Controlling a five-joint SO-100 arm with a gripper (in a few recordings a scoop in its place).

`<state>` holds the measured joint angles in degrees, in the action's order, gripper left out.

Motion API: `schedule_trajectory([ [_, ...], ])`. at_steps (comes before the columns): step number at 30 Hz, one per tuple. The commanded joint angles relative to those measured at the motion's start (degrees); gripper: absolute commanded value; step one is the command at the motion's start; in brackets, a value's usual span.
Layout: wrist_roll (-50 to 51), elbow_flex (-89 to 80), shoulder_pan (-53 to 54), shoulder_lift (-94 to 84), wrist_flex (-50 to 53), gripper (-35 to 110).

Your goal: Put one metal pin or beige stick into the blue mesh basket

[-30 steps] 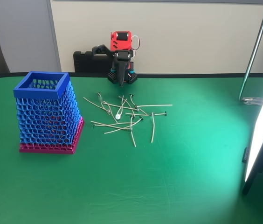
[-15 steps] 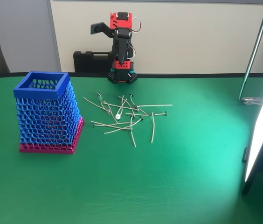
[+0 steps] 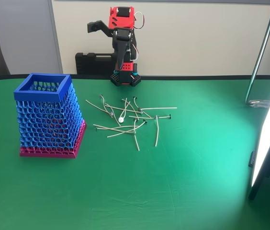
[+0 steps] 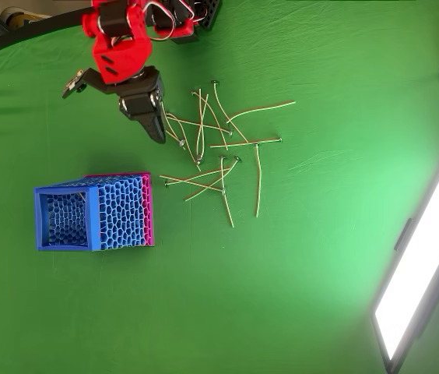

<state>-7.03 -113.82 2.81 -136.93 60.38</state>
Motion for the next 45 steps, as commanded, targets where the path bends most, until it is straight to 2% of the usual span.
schedule_trajectory([
  [1, 0.70, 3.96, -0.09, 2.90, 0.97, 0],
  [5, 1.67, 3.78, -0.44, 5.80, 3.87, 0],
  [45, -1.41, 12.13, 1.67, 31.99, 4.39, 1],
])
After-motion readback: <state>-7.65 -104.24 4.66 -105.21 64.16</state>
